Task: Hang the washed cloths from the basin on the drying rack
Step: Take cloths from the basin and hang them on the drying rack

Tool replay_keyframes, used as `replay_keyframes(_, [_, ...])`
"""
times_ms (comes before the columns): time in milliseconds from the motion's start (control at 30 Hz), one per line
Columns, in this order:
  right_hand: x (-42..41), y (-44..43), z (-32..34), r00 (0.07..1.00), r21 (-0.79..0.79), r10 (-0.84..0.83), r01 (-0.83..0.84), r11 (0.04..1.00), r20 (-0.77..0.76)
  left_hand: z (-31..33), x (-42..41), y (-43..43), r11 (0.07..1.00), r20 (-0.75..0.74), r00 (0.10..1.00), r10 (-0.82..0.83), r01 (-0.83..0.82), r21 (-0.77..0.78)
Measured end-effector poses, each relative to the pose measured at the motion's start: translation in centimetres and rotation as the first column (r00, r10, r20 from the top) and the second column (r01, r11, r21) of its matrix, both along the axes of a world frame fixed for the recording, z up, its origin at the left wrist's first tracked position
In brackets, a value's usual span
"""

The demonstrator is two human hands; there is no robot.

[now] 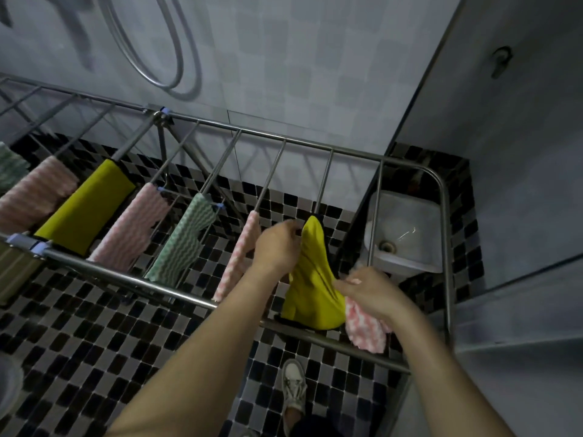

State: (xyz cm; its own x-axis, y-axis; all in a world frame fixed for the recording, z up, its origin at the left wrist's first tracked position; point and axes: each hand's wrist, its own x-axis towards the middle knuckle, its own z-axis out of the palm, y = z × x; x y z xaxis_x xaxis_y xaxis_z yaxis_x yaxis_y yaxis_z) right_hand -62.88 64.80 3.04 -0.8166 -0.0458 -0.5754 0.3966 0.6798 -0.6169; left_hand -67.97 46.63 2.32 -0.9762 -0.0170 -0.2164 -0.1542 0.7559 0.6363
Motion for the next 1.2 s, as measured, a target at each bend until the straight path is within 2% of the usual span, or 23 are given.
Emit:
replay_keyframes(133, [0.0, 0.0, -0.1, 0.999, 0.010, 0.046, -0.045, 0.999, -0.027, -1.6, -4.5, 0.9, 0.979, 0.258, 0.964, -0.063, 0.009, 0.205])
replay_keyframes(200, [-0.2, 0.2, -0.4, 0.999, 0.004, 0.035, -0.035, 0.999, -0.003, -2.1, -5.2, 0.3, 0.966, 0.321, 0.945, -0.060, -0.026, 0.258])
replay_keyframes(267, [-0.2, 0.3, -0.7, 0.999, -0.009, 0.014, -0.014, 1.000, 0.033, -2.3, -5.5, -0.3, 0.988, 0.191, 0.982, -0.008, -0.022, 0.152])
replay_keyframes(367, [-0.2, 0.8, -0.6, 0.995, -0.050, -0.005, 0.010, 0.999, 0.101, -0.6, -5.6, 1.1, 0.997, -0.202, 0.979, 0.015, 0.001, 0.078])
replay_keyframes(433, [-0.2, 1.0, -0.3, 0.991, -0.054, -0.020, 0.027, 0.998, 0.136, 1.1, -6.3, 3.4, 0.993, -0.397, 0.912, -0.099, 0.114, 0.012])
replay_keyframes(500, [-0.4, 1.3, -0.2, 0.990, 0.005, -0.048, 0.048, 0.999, 0.133, 2.2, -6.7, 5.8, 0.956, -0.467, 0.840, -0.276, 0.288, -0.046])
replay_keyframes(600, [-0.6, 1.5, 0.1, 0.997, 0.033, -0.028, 0.025, 0.999, 0.079, 2.5, -6.7, 7.5, 0.883, -0.375, 0.817, -0.438, 0.469, -0.009])
replay_keyframes(700, [-0.4, 0.7, 0.9, 0.996, 0.129, 0.078, -0.084, 0.988, 0.049, 2.0, -5.2, 4.9, 0.935, -0.302, 0.892, -0.337, 0.355, 0.006])
replay_keyframes(800, [-0.1, -0.4, 1.5, 0.977, 0.229, 0.196, -0.173, 0.958, -0.081, 1.2, -1.6, 0.7, 0.955, -0.151, 0.949, -0.277, 0.255, -0.150])
replay_keyframes(867, [-0.3, -1.1, 1.8, 0.962, 0.161, 0.246, -0.226, 0.961, -0.118, 0.7, 1.3, -1.6, 0.934, -0.004, 0.956, -0.294, 0.286, -0.215])
replay_keyframes(1000, [-1.1, -2.7, 1.2, 0.951, 0.002, 0.304, -0.304, 0.953, -0.055, -1.1, 4.6, -3.7, 0.924, 0.217, 0.925, -0.312, 0.348, -0.157])
replay_keyframes(1100, [-1.4, -4.2, 0.2, 0.966, -0.037, 0.245, -0.249, 0.968, -0.077, -1.8, 5.8, -4.0, 0.947, 0.223, 0.931, -0.289, 0.313, -0.079])
replay_keyframes(1200, [-1.6, -5.1, -0.5, 0.967, 0.043, 0.225, -0.222, 0.974, -0.117, -1.7, 6.1, -3.6, 0.960, 0.167, 0.949, -0.268, 0.277, -0.034])
